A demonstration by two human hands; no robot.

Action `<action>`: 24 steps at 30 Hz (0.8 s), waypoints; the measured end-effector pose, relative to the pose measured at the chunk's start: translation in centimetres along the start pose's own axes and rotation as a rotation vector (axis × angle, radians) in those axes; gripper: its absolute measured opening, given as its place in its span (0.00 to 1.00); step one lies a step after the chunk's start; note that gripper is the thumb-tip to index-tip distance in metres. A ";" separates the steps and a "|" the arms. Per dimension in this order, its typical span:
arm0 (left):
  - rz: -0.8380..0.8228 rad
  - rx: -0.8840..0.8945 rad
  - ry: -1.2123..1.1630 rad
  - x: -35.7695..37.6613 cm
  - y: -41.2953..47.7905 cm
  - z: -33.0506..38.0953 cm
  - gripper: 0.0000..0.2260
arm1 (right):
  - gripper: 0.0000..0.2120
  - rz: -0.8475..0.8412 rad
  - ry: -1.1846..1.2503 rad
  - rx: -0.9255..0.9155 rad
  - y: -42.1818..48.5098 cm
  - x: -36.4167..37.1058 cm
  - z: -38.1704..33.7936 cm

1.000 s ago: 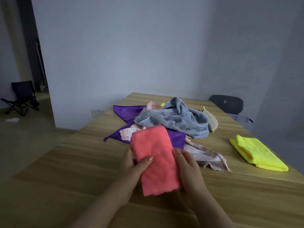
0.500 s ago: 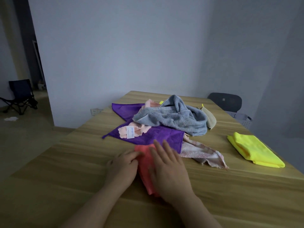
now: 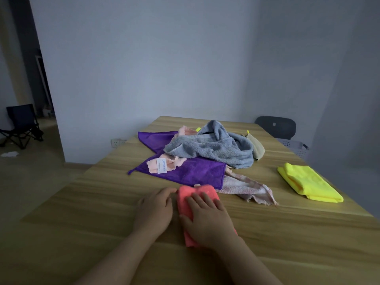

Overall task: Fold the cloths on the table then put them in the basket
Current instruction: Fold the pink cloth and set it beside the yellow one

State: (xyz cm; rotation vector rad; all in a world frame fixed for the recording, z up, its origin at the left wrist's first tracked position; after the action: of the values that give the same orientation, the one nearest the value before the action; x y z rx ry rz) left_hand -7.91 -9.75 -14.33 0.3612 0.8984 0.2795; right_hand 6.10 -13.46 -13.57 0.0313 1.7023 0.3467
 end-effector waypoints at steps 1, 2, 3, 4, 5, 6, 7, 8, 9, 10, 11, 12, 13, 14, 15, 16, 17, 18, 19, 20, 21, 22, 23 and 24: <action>-0.031 0.029 0.041 0.1 -0.1 0.1 0.15 | 0.29 0.002 0.005 0.002 -0.1 0.0 0.2; -0.065 0.064 0.088 0.2 -0.3 0.2 0.16 | 0.29 0.013 0.006 0.003 -0.4 -0.1 0.3; -0.094 0.111 0.146 0.2 -0.5 0.3 0.16 | 0.28 0.022 0.004 0.006 -0.7 -0.1 0.5; -0.115 0.171 0.216 0.4 -0.7 0.4 0.17 | 0.28 0.026 -0.003 0.009 -1.2 -0.2 1.0; -0.133 0.241 0.282 0.7 -1.0 0.8 0.17 | 0.28 0.027 -0.009 0.022 -2.0 -0.4 1.7; -0.141 0.288 0.318 0.9 -1.3 1.0 0.17 | 0.28 0.025 -0.016 0.030 -2.6 -0.6 2.4; -0.150 0.316 0.326 1.2 -1.6 1.5 0.17 | 0.28 0.026 -0.022 0.047 -3.3 -1.0 3.3; -0.155 0.342 0.313 1.8 -1.9 2.4 0.17 | 0.27 0.037 -0.038 0.080 -4.4 -1.6 4.5; -0.149 0.368 0.297 2.2 -2.2 3.1 0.17 | 0.27 0.060 -0.058 0.113 -5.1 -2.1 5.4; -0.143 0.397 0.277 2.7 -2.6 4.1 0.16 | 0.26 0.089 -0.088 0.151 -6.0 -2.6 6.4; -0.140 0.428 0.250 3.4 -3.1 5.3 0.16 | 0.25 0.106 -0.121 0.195 -7.1 -3.3 7.5; -0.139 0.460 0.226 4.2 -3.5 6.8 0.16 | 0.25 0.101 -0.150 0.244 -8.3 -4.1 8.7; -0.134 0.474 0.208 4.7 -3.7 7.4 0.15 | 0.24 0.076 -0.167 0.274 -8.6 -4.6 9.4; -0.130 0.490 0.192 5.3 -4.0 8.5 0.15 | 0.23 0.047 -0.189 0.307 -9.3 -5.3 10.4; -0.125 0.515 0.187 5.9 -4.2 9.6 0.16 | 0.21 0.021 -0.211 0.341 -10.0 -5.9 11.4; -0.110 0.554 0.194 6.5 -4.5 10.6 0.16 | 0.20 -0.001 -0.221 0.377 -10.5 -6.4 12.4; -0.083 0.604 0.199 7.0 -4.7 11.7 0.16 | 0.20 -0.018 -0.221 0.416 -11.0 -6.8 13.5; -0.050 0.664 0.203 7.5 -5.0 12.7 0.16 | 0.20 -0.030 -0.206 0.463 -11.5 -7.1 14.6; -0.023 0.721 0.203 8.0 -5.3 14.1 0.17 | 0.21 -0.035 -0.179 0.516 -12.1 -7.2 15.7; -0.011 0.762 0.204 8.2 -5.4 14.8 0.17 | 0.23 -0.039 -0.153 0.560 -12.4 -7.1 16.4; -0.017 0.790 0.208 8.6 -5.4 15.6 0.18 | 0.24 -0.034 -0.139 0.598 -12.8 -7.0 17.2; -0.024 0.800 0.218 9.1 -5.3 16.1 0.20 | 0.24 -0.021 -0.138 0.624 -13.0 -6.9 18.0; -0.023 0.794 0.231 9.4 -5.0 16.3 0.21 | 0.25 -0.008 -0.142 0.637 -13.0 -6.7 18.5; -0.018 0.776 0.244 9.8 -4.7 16.4 0.23 | 0.25 0.006 -0.147 0.643 -13.0 -6.6 19.1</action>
State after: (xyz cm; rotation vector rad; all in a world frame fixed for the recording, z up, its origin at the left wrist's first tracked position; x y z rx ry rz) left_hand 11.43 -13.31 -13.88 1.0506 1.2330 -0.0589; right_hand 28.06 -23.23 -12.69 0.5207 1.6051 -0.2061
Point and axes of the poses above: each hand's wrist, its own y-axis towards the middle knuckle, its own x-axis out of the palm, z = x × y, the point moved 1 cm from there along y, towards the middle knuckle, and after that the axes turned 10 degrees about z, right-handed, at the moved point
